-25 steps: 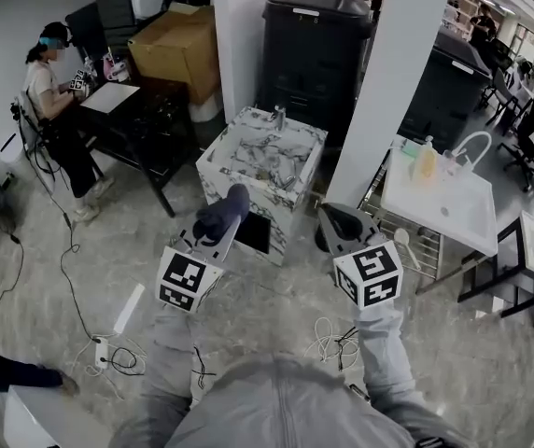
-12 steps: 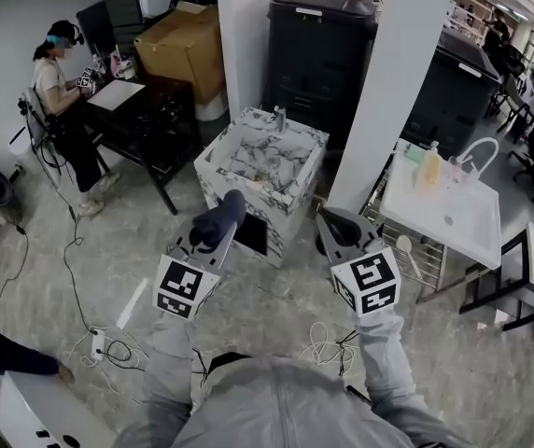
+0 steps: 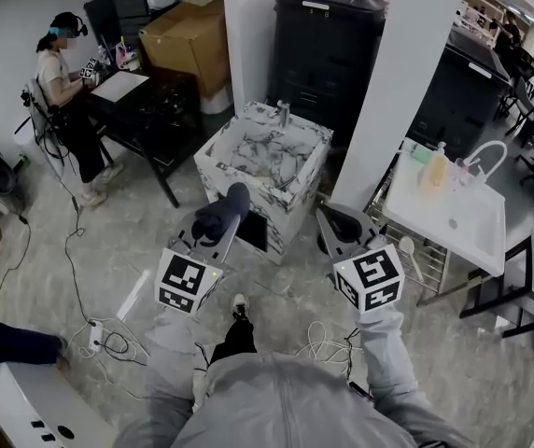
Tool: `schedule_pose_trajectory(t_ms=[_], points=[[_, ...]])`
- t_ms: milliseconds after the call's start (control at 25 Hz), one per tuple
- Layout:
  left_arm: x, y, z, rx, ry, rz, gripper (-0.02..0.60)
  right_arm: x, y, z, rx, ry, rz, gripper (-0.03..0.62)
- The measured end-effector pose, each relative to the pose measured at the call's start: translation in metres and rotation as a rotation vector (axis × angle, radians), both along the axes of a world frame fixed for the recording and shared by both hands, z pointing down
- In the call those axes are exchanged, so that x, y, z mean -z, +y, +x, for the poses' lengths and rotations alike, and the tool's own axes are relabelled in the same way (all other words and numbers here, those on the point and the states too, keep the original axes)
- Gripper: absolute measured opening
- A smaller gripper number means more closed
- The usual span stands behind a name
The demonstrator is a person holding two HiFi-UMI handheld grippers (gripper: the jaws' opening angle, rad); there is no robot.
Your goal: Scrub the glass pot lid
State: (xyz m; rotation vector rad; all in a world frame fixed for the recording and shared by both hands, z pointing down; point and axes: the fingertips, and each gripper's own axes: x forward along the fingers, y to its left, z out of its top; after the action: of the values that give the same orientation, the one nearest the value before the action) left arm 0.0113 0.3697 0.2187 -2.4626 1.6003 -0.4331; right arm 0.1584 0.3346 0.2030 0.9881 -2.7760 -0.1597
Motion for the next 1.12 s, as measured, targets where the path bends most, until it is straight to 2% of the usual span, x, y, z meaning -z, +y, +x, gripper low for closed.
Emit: schedule_pose_trajectory(t_ms=[120, 360, 760, 1120], points=[[-0.006, -0.016, -0.002, -0.013, -0.014, 0.0, 0.067, -0.007, -0.017, -0.003, -0.007, 0.0, -0.013, 0.028], [-0.019, -0.075, -0.024, -0.018, 0.008, -0.007, 0.067, -0.012, -0.071, -0.016, -0.042, 0.006, -0.009, 0.028], [-0.003, -0.186, -0.065, -0.073, 0.008, 0.009, 0.067, 0.001, -0.17, -0.06, -0.083, -0.002, -0.016, 0.028], [-0.004, -0.243, -0.088, -0.111, 0.015, -0.01, 0.067, 0.002, -0.219, -0.092, -0.092, -0.018, -0.013, 0.029]])
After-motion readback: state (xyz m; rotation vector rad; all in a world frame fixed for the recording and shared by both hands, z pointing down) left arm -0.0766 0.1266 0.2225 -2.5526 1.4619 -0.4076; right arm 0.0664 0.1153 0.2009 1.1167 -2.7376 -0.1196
